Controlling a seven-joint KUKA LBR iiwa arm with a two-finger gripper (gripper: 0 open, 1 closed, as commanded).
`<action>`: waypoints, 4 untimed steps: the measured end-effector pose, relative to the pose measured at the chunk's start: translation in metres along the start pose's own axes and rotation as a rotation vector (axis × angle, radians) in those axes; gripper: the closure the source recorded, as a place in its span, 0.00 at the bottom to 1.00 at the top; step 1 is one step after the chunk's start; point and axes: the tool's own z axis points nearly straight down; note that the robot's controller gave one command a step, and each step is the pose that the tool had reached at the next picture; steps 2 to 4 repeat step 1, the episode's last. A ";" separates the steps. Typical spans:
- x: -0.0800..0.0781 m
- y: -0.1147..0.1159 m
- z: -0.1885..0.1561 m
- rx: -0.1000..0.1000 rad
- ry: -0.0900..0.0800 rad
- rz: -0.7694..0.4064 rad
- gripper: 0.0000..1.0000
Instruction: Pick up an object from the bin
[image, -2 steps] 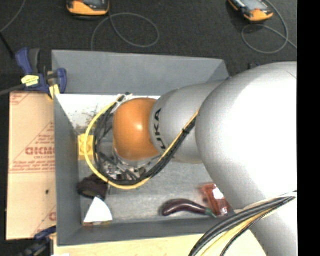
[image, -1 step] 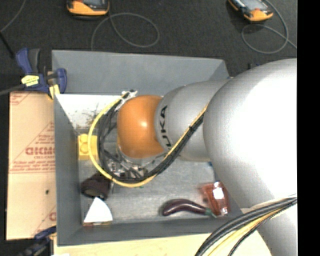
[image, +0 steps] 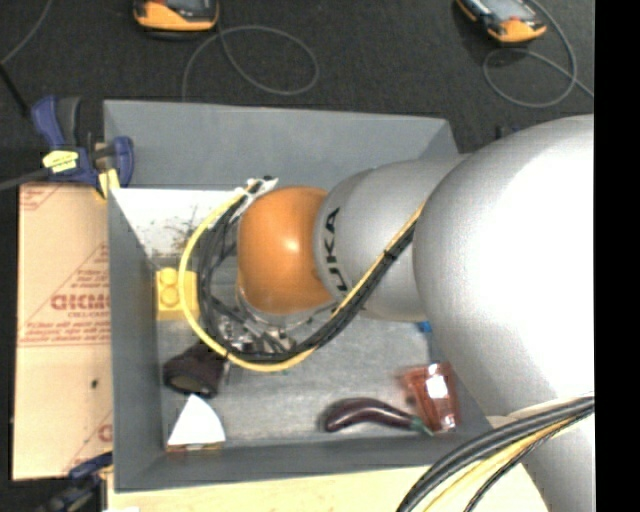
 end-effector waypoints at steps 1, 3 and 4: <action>-0.010 -0.009 0.017 -0.001 0.000 0.033 1.00; -0.010 -0.009 0.017 -0.001 0.000 0.033 1.00; -0.010 -0.009 0.017 -0.001 0.000 0.033 1.00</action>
Offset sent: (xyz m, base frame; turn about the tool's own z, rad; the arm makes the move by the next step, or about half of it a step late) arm 0.0030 -0.0051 -0.0054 0.0979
